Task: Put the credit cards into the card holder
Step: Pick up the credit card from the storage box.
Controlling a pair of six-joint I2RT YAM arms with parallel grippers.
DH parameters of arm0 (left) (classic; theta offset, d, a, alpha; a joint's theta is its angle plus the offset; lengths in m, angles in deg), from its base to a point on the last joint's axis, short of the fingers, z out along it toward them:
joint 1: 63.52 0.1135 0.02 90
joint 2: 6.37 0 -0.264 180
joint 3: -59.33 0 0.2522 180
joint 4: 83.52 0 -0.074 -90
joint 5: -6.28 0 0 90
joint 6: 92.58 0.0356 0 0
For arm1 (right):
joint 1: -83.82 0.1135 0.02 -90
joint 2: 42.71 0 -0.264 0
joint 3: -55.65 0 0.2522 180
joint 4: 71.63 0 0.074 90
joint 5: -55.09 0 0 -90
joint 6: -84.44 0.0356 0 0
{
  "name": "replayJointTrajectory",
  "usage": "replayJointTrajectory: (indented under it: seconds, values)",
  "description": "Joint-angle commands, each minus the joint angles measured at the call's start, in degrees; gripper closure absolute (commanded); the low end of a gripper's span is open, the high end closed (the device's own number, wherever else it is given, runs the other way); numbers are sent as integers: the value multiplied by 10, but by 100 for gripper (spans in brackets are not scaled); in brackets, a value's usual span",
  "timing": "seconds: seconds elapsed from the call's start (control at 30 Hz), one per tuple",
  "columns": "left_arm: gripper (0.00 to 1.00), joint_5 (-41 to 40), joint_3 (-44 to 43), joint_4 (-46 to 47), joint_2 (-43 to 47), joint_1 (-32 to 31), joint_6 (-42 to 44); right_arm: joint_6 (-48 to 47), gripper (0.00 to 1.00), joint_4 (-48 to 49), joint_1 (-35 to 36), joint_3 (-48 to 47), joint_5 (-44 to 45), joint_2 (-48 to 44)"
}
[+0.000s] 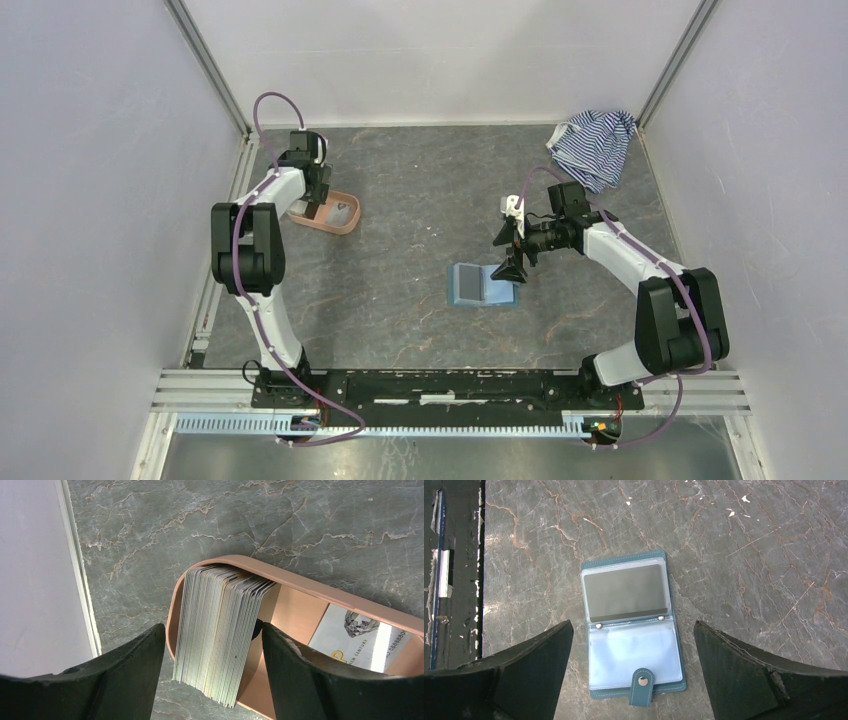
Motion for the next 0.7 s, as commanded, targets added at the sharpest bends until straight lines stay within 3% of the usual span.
replayJointTrajectory:
  seconds: [0.0, 0.67]
  values:
    - [23, -5, -12, 0, 27, 8, 0, -13, 2, -2, -3, -23, -17, 3]
    - [28, 13, -27, -24, 48, 8, -14, -20, 2, -12, -3, -27, -20, 8]
